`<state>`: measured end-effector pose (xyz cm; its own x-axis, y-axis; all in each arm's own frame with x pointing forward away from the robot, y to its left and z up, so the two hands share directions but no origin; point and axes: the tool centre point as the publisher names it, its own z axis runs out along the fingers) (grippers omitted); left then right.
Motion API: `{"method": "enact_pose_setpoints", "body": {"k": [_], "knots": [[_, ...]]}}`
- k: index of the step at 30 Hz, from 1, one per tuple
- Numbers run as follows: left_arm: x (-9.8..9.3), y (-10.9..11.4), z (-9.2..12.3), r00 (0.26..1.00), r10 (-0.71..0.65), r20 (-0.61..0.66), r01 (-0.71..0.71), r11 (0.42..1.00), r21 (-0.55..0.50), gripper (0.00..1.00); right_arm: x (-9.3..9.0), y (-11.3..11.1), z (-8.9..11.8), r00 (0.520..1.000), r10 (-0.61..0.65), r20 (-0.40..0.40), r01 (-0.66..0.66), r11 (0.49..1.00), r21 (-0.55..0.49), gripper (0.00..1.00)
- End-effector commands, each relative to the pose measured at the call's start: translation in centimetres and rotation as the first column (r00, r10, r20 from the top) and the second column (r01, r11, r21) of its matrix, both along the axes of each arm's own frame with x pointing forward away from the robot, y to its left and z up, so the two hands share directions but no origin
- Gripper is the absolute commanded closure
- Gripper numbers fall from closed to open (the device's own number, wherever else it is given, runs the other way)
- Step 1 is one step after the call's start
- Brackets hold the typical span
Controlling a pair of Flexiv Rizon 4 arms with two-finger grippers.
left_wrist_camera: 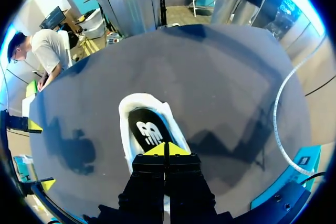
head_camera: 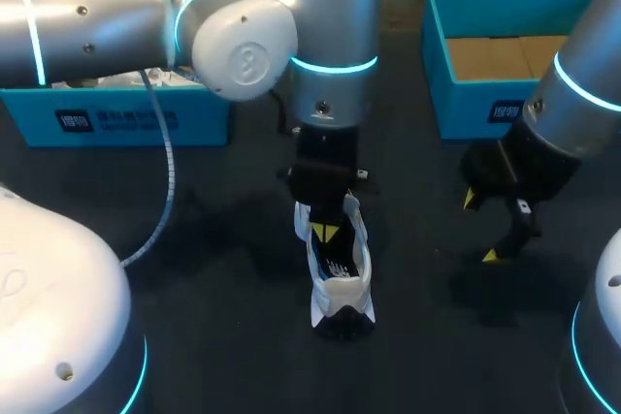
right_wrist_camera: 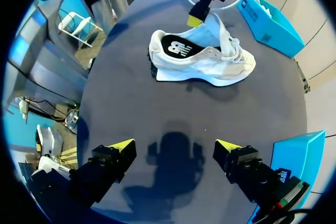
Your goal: Take the shoe out of the shoebox, open the shoe tongue, remove and reinsert the insole, then place the shoe into the shoebox
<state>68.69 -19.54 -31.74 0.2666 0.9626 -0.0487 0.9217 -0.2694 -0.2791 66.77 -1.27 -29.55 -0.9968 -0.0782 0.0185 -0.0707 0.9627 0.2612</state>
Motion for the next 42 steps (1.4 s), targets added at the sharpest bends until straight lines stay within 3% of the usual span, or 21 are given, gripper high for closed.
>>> {"method": "enact_pose_setpoints", "body": {"k": [1,6,12,27,42], "knots": [[-0.3,0.1,-1.1,1.0,0.006,0.011,-0.005,1.0,-0.02,1.0,-0.1,-0.8,-0.1,1.0,-0.005,0.003,0.005,1.0,0.004,0.0],[-0.5,-0.1,-2.3,1.0,0.003,0.005,-0.003,1.0,-0.025,1.0,-0.3,-3.1,-0.1,1.0,-0.015,0.009,0.014,1.0,0.026,0.0],[-0.9,-0.2,-3.3,1.0,-0.002,0.014,0.002,1.0,-0.024,1.0,-0.3,-4.3,0.5,1.0,-0.006,0.004,0.006,1.0,0.023,0.0],[-2.1,0.5,-3.2,0.997,-0.048,0.055,0.047,0.999,0.018,1.0,-0.3,-4.4,0.5,1.0,-0.006,0.006,0.006,1.0,0.023,0.0],[-1.5,-0.7,-7.4,0.999,-0.007,0.045,0.004,0.998,0.066,1.0,-0.3,-4.4,0.5,1.0,-0.006,0.006,0.006,1.0,0.023,0.0]]}}
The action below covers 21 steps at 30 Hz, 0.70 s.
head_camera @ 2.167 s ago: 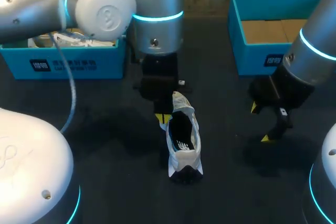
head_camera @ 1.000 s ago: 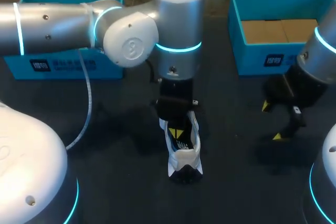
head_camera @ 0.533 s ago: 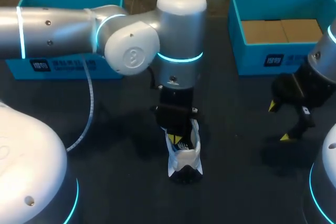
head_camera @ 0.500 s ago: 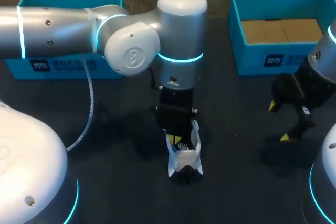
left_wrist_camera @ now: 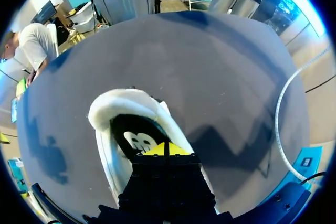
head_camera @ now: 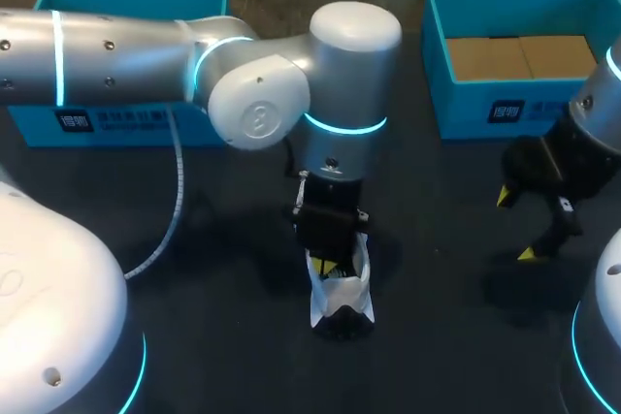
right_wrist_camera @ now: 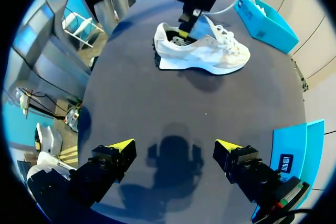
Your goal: Take the shoe out of the shoebox, open the shoe tongue, remove and reinsert the insole, then place the shoe into the shoebox
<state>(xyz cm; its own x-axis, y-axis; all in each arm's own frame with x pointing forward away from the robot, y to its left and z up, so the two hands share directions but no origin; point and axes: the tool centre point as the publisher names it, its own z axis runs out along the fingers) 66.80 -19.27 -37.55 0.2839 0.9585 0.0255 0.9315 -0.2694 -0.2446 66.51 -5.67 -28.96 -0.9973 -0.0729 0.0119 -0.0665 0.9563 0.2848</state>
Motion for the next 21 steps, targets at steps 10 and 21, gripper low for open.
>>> {"method": "enact_pose_setpoints", "body": {"k": [10,21], "knots": [[0.2,-1.1,-2.5,0.999,0.046,-0.006,-0.047,0.999,-0.014,1.0,0.0,0.0,-0.1,1.0,0.0,0.001,0.0,1.0,-0.001,0.0],[0.0,-0.1,0.9,0.99,0.097,0.103,-0.088,0.992,-0.092,1.0,0.0,0.0,-0.1,1.0,0.0,0.001,0.0,1.0,-0.001,0.0]]}}
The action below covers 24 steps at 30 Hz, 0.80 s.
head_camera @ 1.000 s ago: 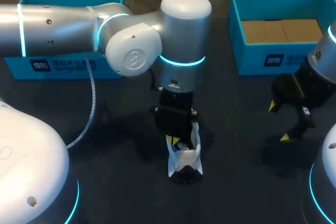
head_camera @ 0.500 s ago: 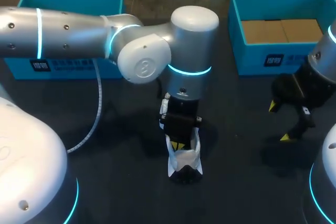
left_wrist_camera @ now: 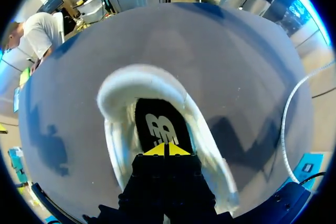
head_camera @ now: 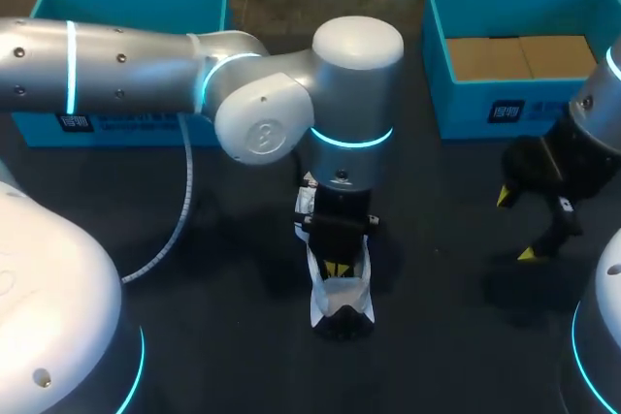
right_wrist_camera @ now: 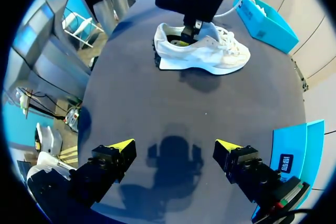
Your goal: Take the shoe out of the shoebox, open the shoe tongue, remove and reinsert the insole, then place the shoe into the shoebox
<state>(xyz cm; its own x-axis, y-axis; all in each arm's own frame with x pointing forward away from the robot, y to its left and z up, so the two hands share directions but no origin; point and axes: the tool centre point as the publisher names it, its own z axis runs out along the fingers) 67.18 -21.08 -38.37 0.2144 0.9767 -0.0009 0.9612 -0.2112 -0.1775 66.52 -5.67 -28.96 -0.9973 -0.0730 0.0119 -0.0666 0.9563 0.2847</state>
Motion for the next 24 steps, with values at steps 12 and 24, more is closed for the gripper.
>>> {"method": "enact_pose_setpoints", "body": {"k": [12,24], "knots": [[0.0,0.9,1.0,0.994,0.034,0.1,-0.033,0.999,-0.015,1.0,0.0,0.0,-0.1,1.0,0.0,0.001,0.0,1.0,-0.001,0.0],[0.9,0.6,-1.5,0.987,0.036,0.153,-0.055,0.991,0.122,1.0,0.0,0.0,-0.1,1.0,0.0,0.001,0.0,1.0,-0.001,0.0]]}}
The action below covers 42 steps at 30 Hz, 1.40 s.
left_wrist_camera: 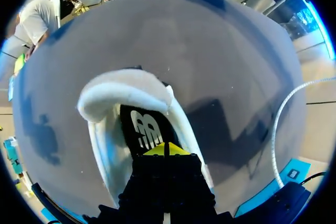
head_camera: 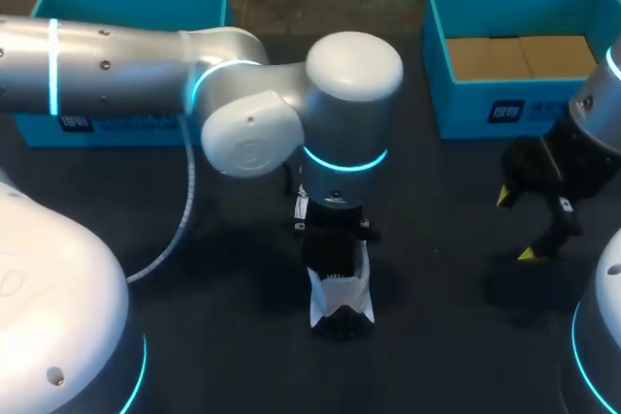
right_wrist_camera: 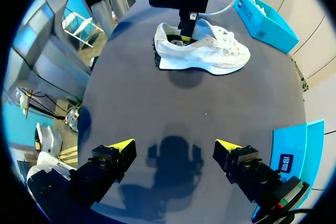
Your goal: Take the shoe out of the shoebox, open the shoe tongue, remove and reinsert the insole, then place the shoe into the shoebox
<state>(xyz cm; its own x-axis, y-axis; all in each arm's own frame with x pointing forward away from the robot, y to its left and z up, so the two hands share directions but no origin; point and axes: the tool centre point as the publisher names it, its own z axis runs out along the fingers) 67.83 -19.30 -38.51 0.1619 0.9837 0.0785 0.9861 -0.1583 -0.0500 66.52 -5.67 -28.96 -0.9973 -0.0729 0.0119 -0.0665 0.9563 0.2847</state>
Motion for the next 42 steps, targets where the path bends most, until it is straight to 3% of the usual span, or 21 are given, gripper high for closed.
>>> {"method": "enact_pose_setpoints", "body": {"k": [1,11,22,27,37,42], "knots": [[0.3,-1.1,-1.5,1.0,0.003,0.008,-0.004,0.997,0.081,1.0,-0.1,0.0,-0.1,1.0,0.0,0.001,0.0,1.0,-0.001,0.0],[0.9,-2.0,-3.7,0.997,0.067,-0.033,-0.066,0.997,0.04,1.0,-0.1,0.0,-0.1,1.0,0.0,0.001,0.0,1.0,-0.001,0.0],[1.1,-1.8,0.6,0.997,0.076,-0.034,-0.078,0.996,-0.048,1.0,-0.1,0.0,-0.1,1.0,0.0,0.001,0.0,1.0,-0.001,0.0],[1.0,-1.2,1.3,0.998,0.068,-0.001,-0.068,0.997,-0.039,1.0,-0.1,0.0,-0.1,1.0,0.0,0.001,0.0,1.0,-0.001,0.0],[0.6,0.2,0.2,0.997,0.066,0.037,-0.068,0.997,0.041,1.0,-0.1,0.0,-0.1,1.0,0.0,0.001,0.0,1.0,-0.001,0.0],[0.7,0.3,-1.5,0.996,0.082,0.027,-0.083,0.996,0.039,1.0,-0.1,0.0,-0.1,1.0,0.0,0.001,0.0,1.0,-0.001,0.0]]}}
